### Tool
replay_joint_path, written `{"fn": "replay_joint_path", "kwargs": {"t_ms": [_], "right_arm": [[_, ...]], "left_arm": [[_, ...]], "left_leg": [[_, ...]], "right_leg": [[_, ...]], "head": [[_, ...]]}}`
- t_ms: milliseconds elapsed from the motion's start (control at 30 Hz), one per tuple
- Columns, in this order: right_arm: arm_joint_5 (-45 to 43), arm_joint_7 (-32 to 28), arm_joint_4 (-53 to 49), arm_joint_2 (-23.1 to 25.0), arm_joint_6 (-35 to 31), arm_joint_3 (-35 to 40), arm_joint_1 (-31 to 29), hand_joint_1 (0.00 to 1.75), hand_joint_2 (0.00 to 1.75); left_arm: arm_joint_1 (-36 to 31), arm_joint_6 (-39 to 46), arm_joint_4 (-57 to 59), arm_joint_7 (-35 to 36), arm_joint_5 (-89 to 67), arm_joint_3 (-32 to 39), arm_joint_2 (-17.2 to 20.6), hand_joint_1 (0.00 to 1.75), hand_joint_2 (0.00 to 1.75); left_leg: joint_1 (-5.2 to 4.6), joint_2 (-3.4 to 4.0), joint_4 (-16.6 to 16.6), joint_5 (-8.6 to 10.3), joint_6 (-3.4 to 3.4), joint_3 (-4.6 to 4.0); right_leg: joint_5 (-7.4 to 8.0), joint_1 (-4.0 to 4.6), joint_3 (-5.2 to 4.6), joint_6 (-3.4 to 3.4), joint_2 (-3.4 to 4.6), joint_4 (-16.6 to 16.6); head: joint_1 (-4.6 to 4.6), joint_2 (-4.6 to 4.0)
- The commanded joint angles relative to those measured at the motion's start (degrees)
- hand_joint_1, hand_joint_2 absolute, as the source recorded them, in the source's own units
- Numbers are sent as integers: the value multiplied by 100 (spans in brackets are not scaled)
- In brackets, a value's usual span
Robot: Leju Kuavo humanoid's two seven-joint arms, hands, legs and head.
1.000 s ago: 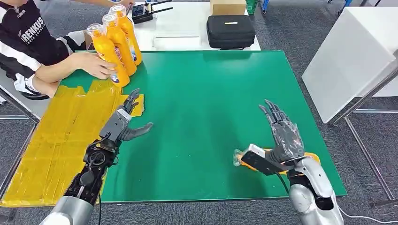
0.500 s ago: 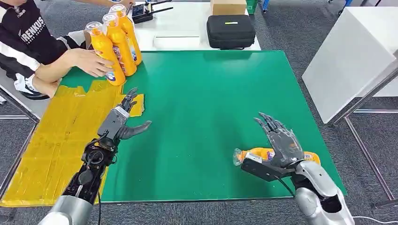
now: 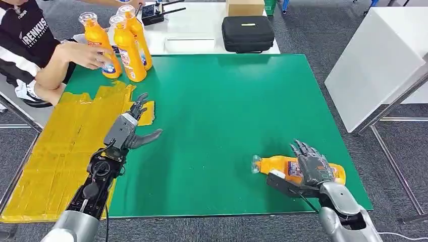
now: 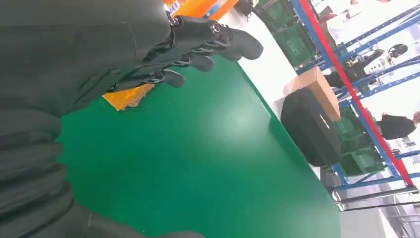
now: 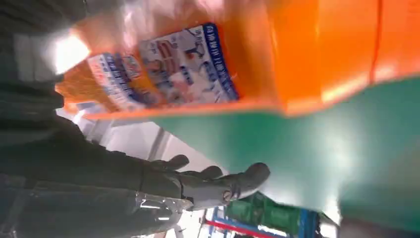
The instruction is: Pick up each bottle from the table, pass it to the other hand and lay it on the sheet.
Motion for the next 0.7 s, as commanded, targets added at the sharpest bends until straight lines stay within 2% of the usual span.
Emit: {"fn": "replay_joint_path", "kwargs": {"t_ms": [33,167,333,467,633,700], "right_arm": [[188,171,1245,277,3,-238,-385,0,175],[188,171,1245,277,3,-238,-385,0,175],[350,222,1899,389,19,-360,-564,0,175],[409,245,2037,453,-19,-467,-542,0,175],[462,274,2117,438,57,-749,-542,0,175],[469,262,2236,435,99,-836,-584,0,175]], "left_arm": [[-241,14,383,17,37,-8,-23,0,175],[-241,14,383,17,37,-8,-23,0,175],[-309,-12,501,13,47,-62,-55,0,175],[-334,-7,591,10,59,-96,-76,0,175],[-306,-21,595,13,76,-133,-143,0,175],[-325,-29,608,17,80,-142,-163,0,175]], "left_leg": [[6,4,0,-16,-13,36],[4,5,3,-24,-19,49],[6,1,-2,-10,-12,28],[11,-1,2,-25,-23,66],[6,3,-1,-13,-15,63],[8,-2,4,-29,-38,84]], "right_leg": [[-12,8,38,-11,-7,-6],[-20,8,49,-15,-9,0],[-7,9,30,-10,-9,-7],[-22,16,68,-21,-21,-7],[-16,9,57,-19,-15,-10],[-33,13,79,-20,-32,-6]], "head": [[2,0],[2,0],[2,0],[2,0],[0,0],[2,0]]}}
